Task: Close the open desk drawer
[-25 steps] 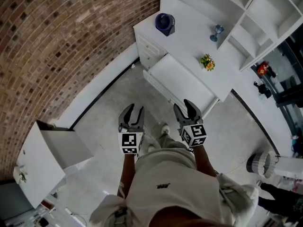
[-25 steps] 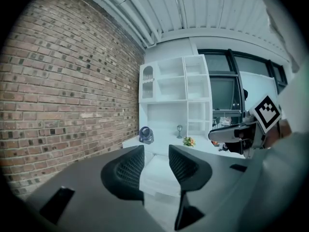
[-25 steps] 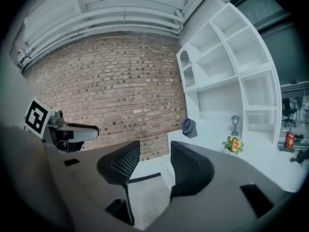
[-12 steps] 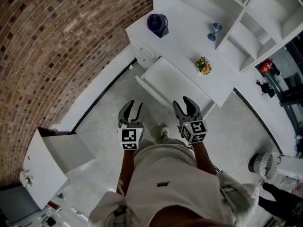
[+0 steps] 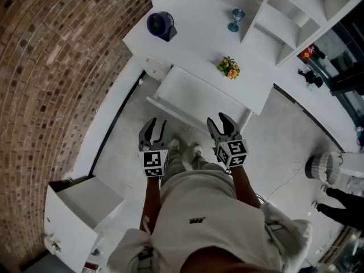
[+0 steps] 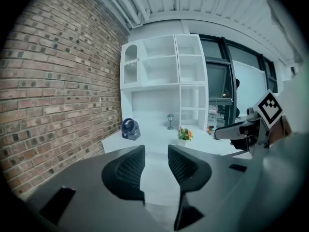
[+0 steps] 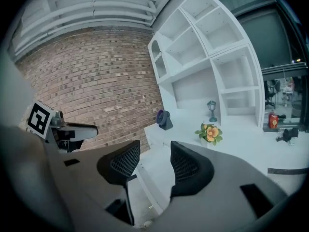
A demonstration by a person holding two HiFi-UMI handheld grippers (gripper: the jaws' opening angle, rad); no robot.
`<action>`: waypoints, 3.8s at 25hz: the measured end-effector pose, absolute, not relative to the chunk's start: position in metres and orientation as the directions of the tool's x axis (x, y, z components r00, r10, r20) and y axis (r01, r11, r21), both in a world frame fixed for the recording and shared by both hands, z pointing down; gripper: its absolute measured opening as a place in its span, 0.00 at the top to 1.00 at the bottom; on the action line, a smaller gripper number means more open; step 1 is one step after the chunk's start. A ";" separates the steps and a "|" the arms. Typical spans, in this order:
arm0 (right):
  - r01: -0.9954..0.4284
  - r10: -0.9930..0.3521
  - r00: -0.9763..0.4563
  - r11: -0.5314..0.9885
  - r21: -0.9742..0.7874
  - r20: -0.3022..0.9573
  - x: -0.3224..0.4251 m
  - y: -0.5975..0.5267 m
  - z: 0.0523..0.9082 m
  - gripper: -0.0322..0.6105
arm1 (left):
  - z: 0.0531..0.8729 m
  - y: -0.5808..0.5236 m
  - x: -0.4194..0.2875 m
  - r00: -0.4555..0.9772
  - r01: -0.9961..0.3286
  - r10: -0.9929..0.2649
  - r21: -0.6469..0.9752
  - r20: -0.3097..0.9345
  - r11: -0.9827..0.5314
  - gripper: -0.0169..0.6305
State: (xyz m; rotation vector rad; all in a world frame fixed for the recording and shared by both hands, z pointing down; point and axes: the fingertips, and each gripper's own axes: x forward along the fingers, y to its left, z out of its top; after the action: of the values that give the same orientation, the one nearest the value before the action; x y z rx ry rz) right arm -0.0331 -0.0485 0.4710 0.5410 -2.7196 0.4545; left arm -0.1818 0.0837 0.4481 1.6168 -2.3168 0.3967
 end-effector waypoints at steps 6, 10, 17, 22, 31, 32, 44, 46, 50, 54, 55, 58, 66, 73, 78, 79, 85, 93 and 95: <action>-0.579 -0.443 -0.778 0.780 -0.237 0.444 -0.024 -0.047 0.492 0.64 | 0.488 0.065 -0.199 -0.177 -0.982 -0.883 -0.018 0.435 0.188 0.73; -0.676 -0.520 -0.701 0.703 -0.221 0.489 -0.018 -0.045 0.514 0.64 | 0.511 0.052 -0.207 -0.075 -0.995 -0.878 0.024 0.472 0.098 0.73; -0.814 -0.637 -0.549 0.554 -0.174 0.540 0.010 -0.037 0.547 0.64 | 0.552 0.034 -0.210 0.083 -0.996 -0.854 0.054 0.514 -0.064 0.73; -0.875 -0.682 -0.462 0.456 -0.164 0.567 0.028 -0.024 0.567 0.64 | 0.579 0.029 -0.204 0.152 -0.988 -0.825 0.067 0.544 -0.138 0.72; -0.917 -0.679 -0.369 0.375 -0.132 0.635 0.049 0.002 0.610 0.64 | 0.616 0.035 -0.201 0.203 -0.979 -0.776 0.096 0.597 -0.182 0.67; -0.920 -0.680 -0.364 0.368 -0.132 0.637 0.050 0.004 0.614 0.64 | 0.620 0.036 -0.201 0.205 -0.978 -0.772 0.101 0.602 -0.182 0.67; -0.947 -0.649 -0.315 0.268 -0.178 0.693 0.058 0.021 0.662 0.62 | 0.672 0.046 -0.197 0.221 -0.975 -0.710 0.132 0.669 -0.179 0.65; -0.948 -0.640 -0.312 0.260 -0.184 0.702 0.059 0.022 0.669 0.61 | 0.679 0.045 -0.195 0.223 -0.974 -0.699 0.135 0.680 -0.180 0.64; -0.949 -0.614 -0.309 0.254 -0.189 0.727 0.061 0.022 0.688 0.60 | 0.695 0.045 -0.189 0.233 -0.972 -0.672 0.157 0.703 -0.173 0.63; -0.947 -0.589 -0.312 0.253 -0.196 0.745 0.061 0.017 0.705 0.58 | 0.710 0.046 -0.187 0.233 -0.972 -0.645 0.173 0.728 -0.156 0.62; -0.947 -0.583 -0.312 0.253 -0.198 0.750 0.061 0.016 0.708 0.58 | 0.713 0.046 -0.187 0.232 -0.973 -0.639 0.175 0.733 -0.152 0.62; -0.946 -0.562 -0.314 0.254 -0.202 0.765 0.061 0.013 0.718 0.57 | 0.722 0.044 -0.187 0.227 -0.974 -0.626 0.187 0.746 -0.131 0.61; -0.952 -0.529 -0.300 0.216 -0.216 0.793 0.071 0.006 0.745 0.54 | 0.740 0.033 -0.192 0.200 -0.978 -0.599 0.197 0.775 -0.071 0.60; -0.954 -0.530 -0.296 0.200 -0.223 0.795 0.073 0.000 0.749 0.54 | 0.743 0.025 -0.197 0.178 -0.980 -0.599 0.199 0.781 -0.031 0.60; -0.955 -0.530 -0.295 0.197 -0.223 0.795 0.074 -0.004 0.749 0.54 | 0.743 0.021 -0.199 0.171 -0.981 -0.599 0.195 0.783 -0.025 0.60; -0.955 -0.531 -0.294 0.197 -0.222 0.795 0.074 -0.005 0.749 0.54 | 0.743 0.020 -0.198 0.170 -0.981 -0.599 0.193 0.783 -0.026 0.60; -0.955 -0.535 -0.295 0.199 -0.222 0.792 0.074 -0.014 0.749 0.54 | 0.744 0.011 -0.199 0.169 -0.982 -0.601 0.188 0.781 -0.031 0.60; -0.955 -0.533 -0.293 0.196 -0.221 0.794 0.074 -0.026 0.750 0.54 | 0.744 -0.001 -0.200 0.165 -0.983 -0.599 0.182 0.784 -0.032 0.60; -0.955 -0.532 -0.294 0.199 -0.221 0.794 0.073 -0.028 0.750 0.54 | 0.744 -0.003 -0.200 0.164 -0.983 -0.599 0.181 0.783 -0.032 0.60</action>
State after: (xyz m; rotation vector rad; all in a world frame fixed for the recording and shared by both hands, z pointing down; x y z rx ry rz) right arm 0.0732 -0.0282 0.7499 1.3817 -1.9137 0.9696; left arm -0.2000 -0.0031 0.7440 1.7194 -1.5196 0.6724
